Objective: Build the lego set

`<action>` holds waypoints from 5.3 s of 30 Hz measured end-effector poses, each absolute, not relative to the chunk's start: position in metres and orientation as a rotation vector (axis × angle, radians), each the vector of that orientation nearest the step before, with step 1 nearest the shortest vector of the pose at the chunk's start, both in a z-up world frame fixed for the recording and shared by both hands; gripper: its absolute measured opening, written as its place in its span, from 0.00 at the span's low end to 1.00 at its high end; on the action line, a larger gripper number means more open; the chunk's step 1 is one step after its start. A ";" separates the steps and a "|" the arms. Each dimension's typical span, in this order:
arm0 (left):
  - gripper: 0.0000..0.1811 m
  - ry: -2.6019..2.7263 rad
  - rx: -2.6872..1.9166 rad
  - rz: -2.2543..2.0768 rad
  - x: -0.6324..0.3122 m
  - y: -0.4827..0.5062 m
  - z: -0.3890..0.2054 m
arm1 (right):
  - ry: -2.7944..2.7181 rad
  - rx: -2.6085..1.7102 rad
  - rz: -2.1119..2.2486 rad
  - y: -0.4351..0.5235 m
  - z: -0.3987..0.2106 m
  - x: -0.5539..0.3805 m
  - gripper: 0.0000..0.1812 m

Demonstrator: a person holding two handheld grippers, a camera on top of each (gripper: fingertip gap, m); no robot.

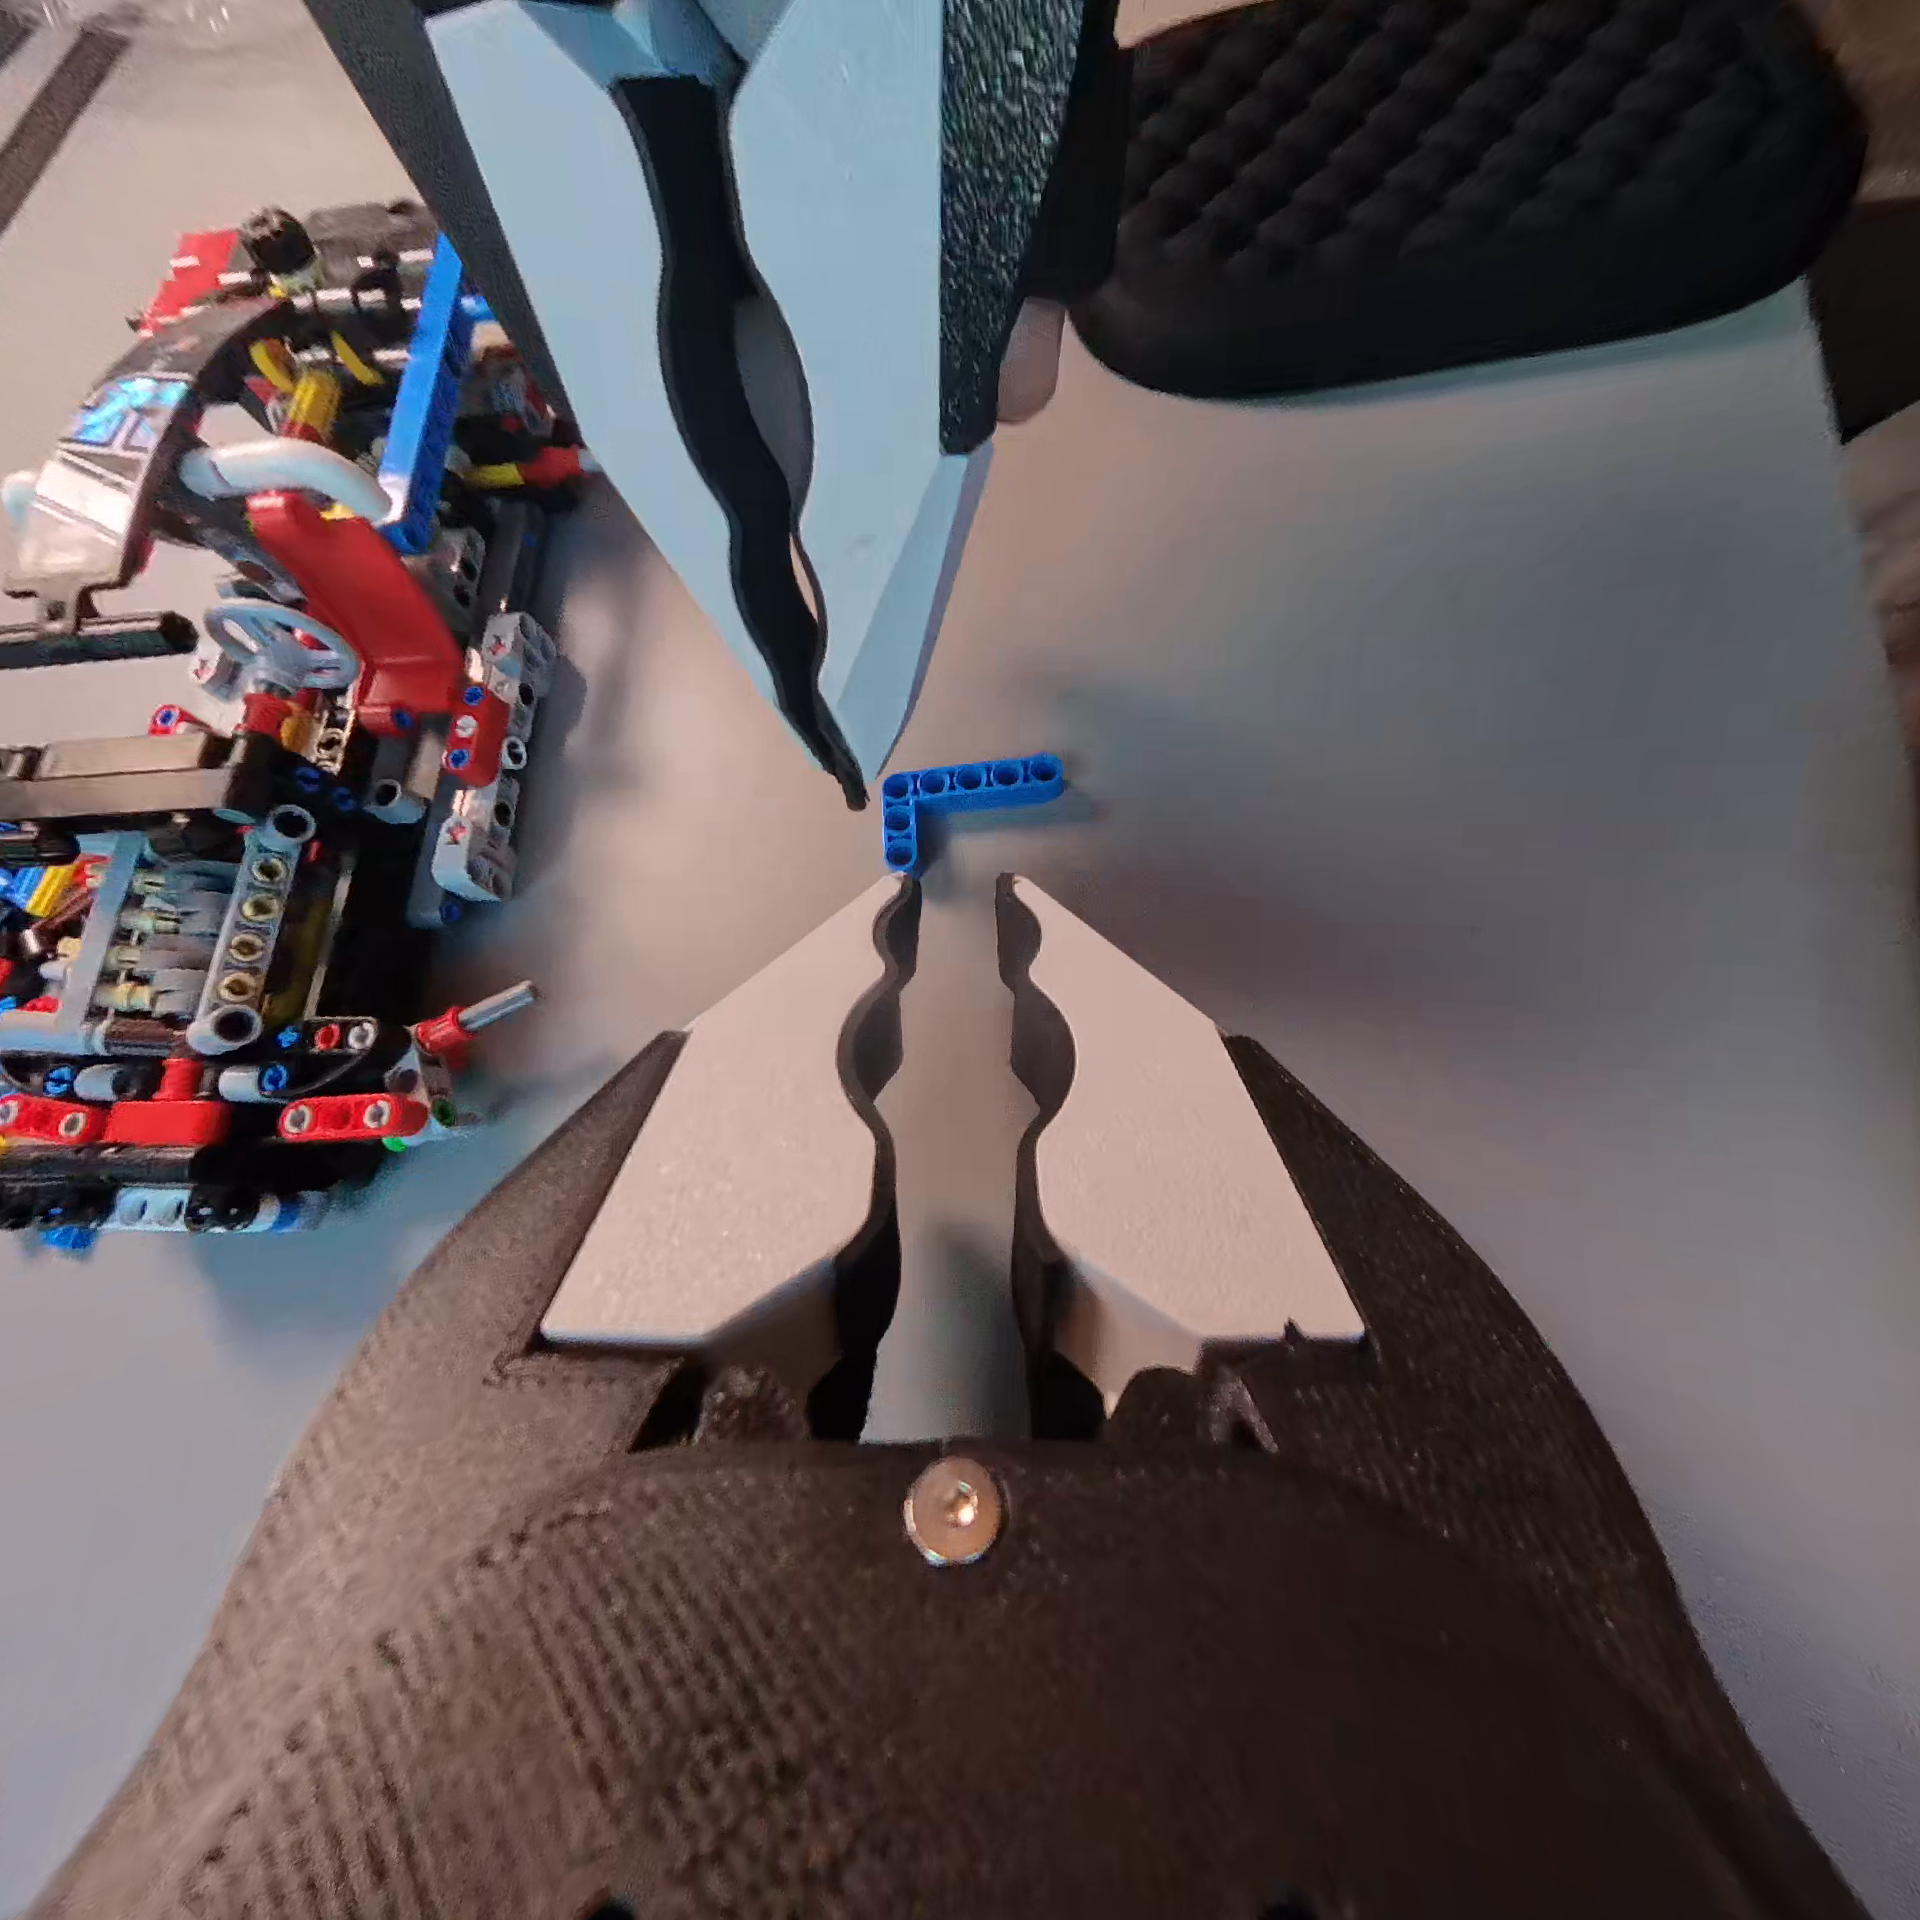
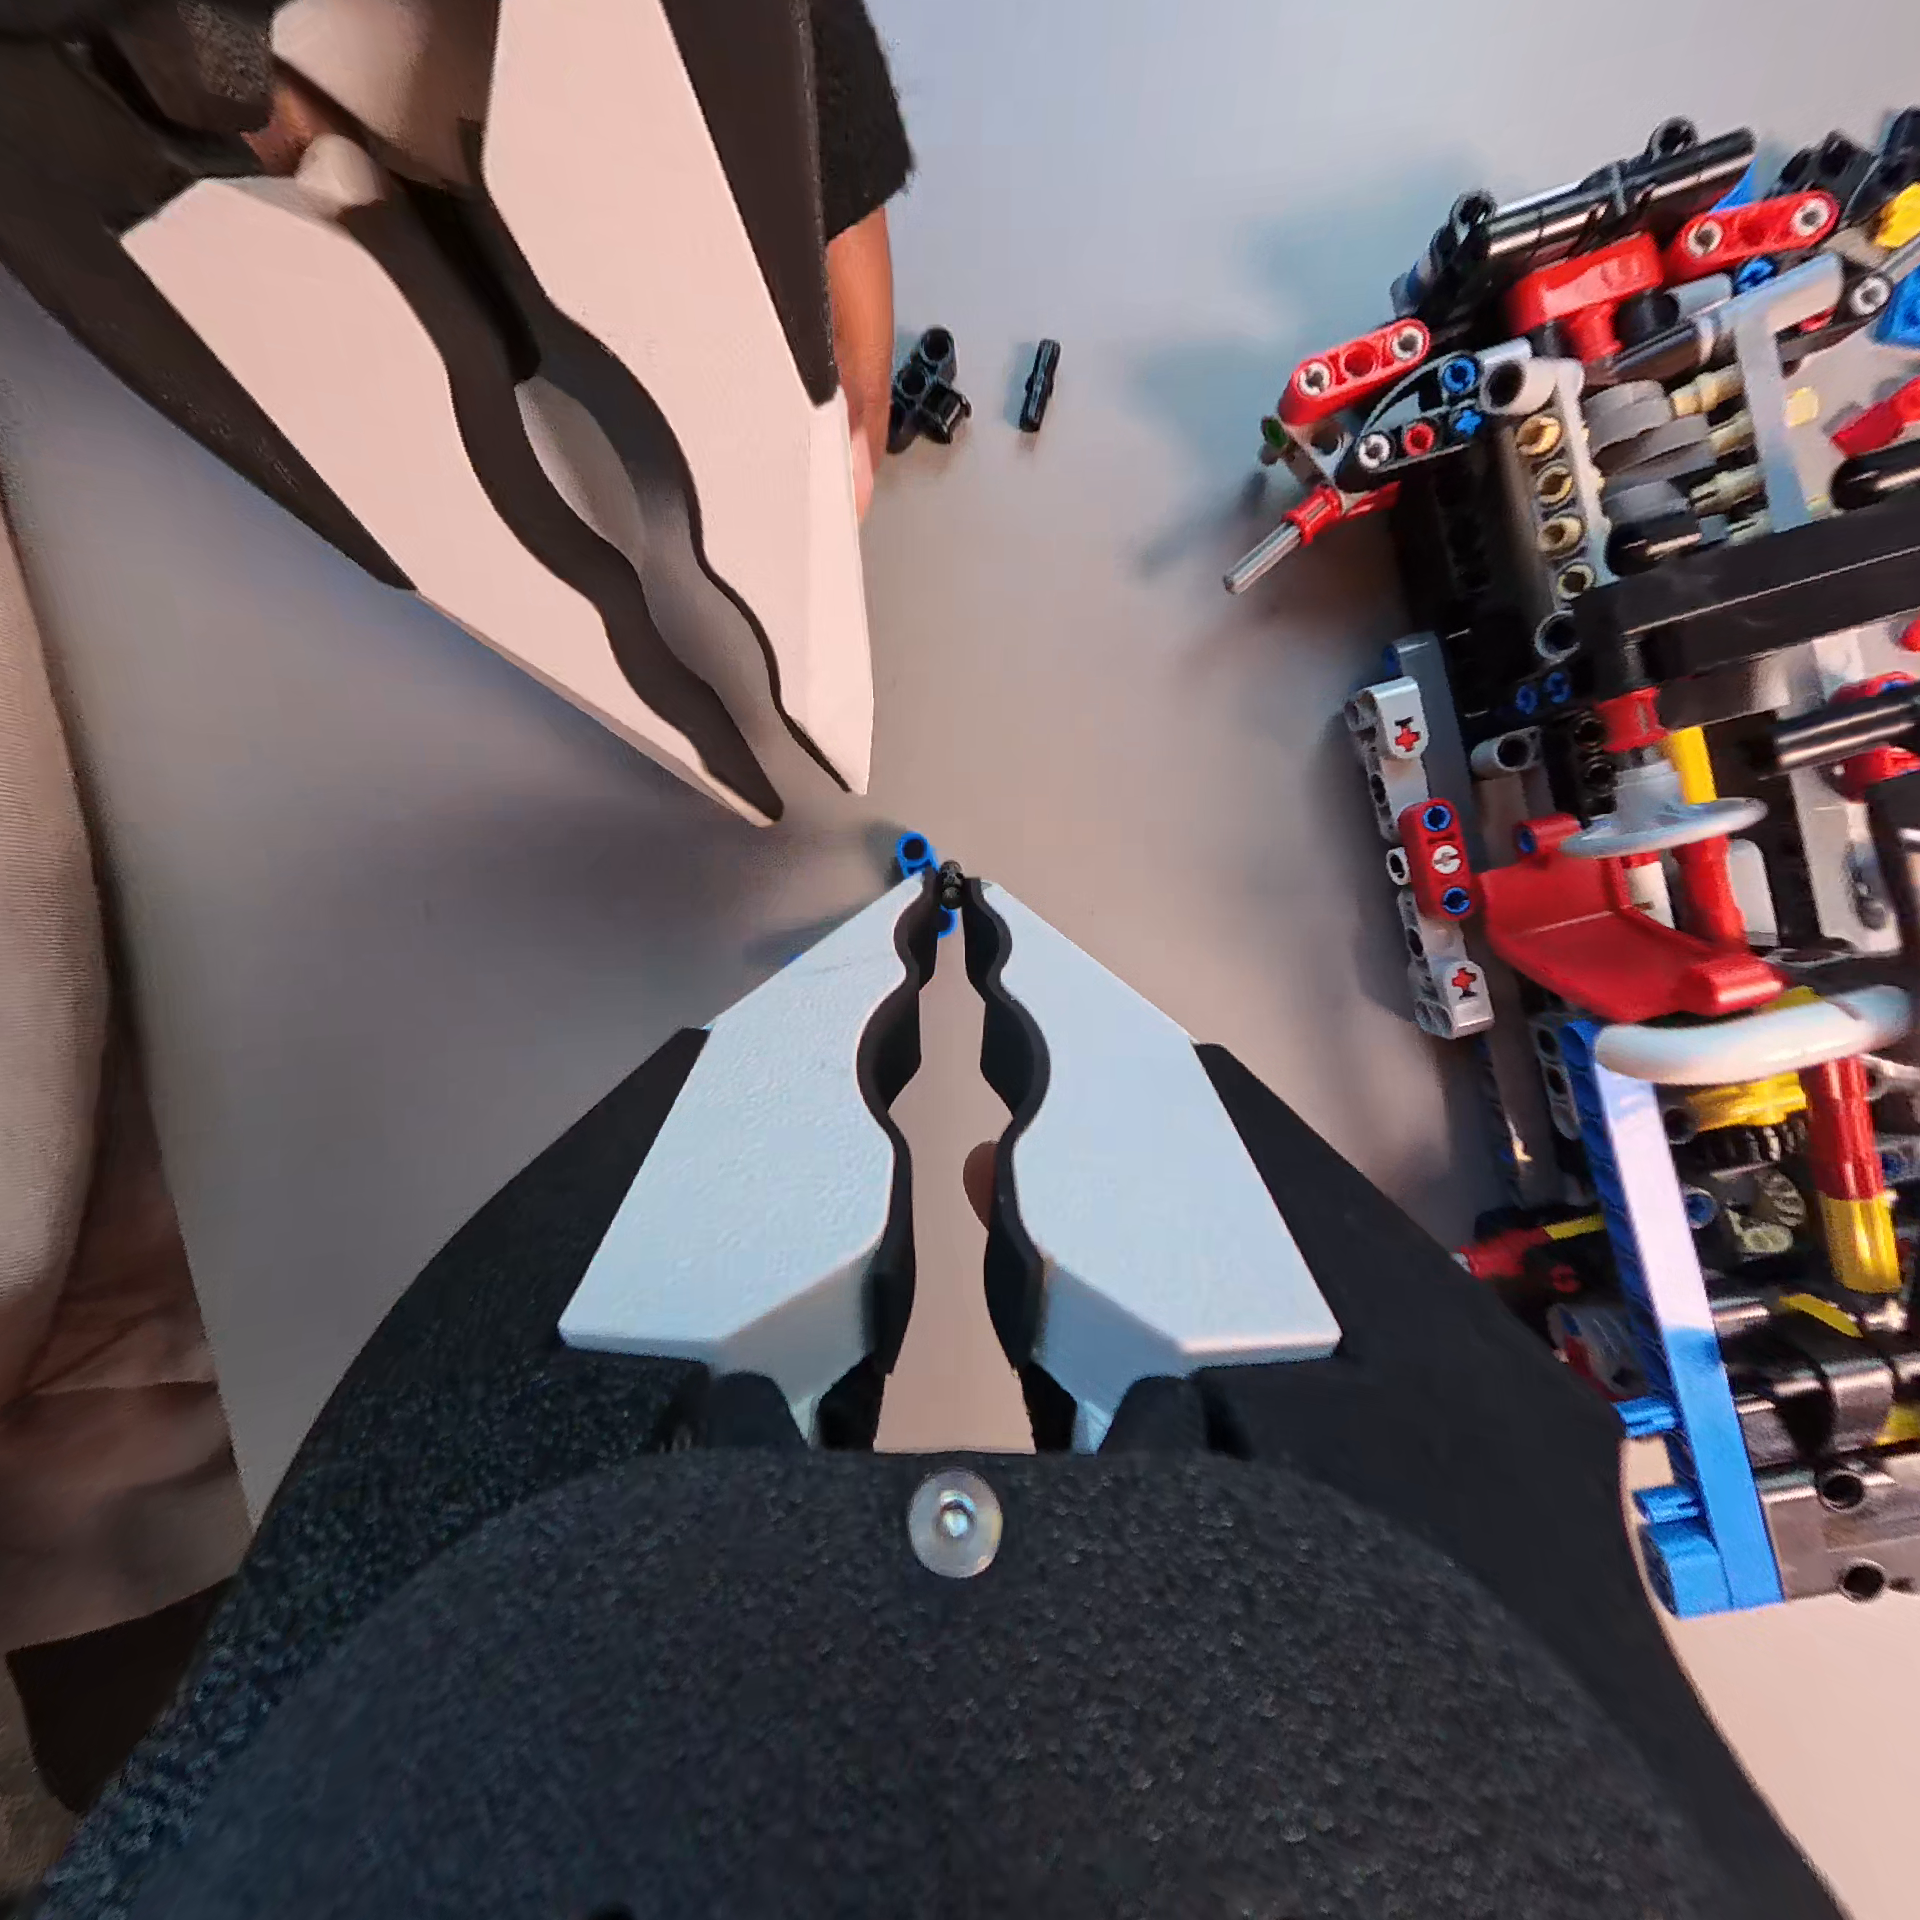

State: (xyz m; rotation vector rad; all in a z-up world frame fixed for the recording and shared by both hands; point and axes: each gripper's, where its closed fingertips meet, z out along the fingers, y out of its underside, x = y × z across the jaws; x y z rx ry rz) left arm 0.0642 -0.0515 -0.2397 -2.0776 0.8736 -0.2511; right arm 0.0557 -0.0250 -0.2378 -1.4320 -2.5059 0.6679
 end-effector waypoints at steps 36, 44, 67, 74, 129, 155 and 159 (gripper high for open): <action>0.03 0.866 -2.212 -0.280 0.052 -0.046 -0.256 | -2.389 -1.468 0.745 -0.017 -0.237 0.062 0.01; 0.10 0.834 -2.185 -0.288 0.043 -0.046 -0.251 | -2.471 -1.416 0.643 -0.015 -0.239 0.039 0.01; 0.03 0.814 -2.229 -0.262 0.045 -0.040 -0.258 | -2.642 -1.478 0.426 -0.013 -0.248 0.042 0.01; 0.03 0.800 -2.240 -0.267 0.044 -0.040 -0.258 | -2.642 -1.488 0.435 -0.013 -0.248 0.044 0.01; 0.03 0.832 -2.207 -0.225 0.044 -0.037 -0.258 | -2.551 -1.303 0.564 -0.012 -0.246 0.046 0.05; 0.17 0.667 -2.254 -0.377 0.072 -0.039 -0.251 | -2.163 -1.546 0.775 -0.011 -0.248 0.061 0.19; 0.21 0.687 -2.182 -0.560 0.086 -0.046 -0.238 | -2.148 -1.542 0.751 0.002 -0.254 0.063 0.16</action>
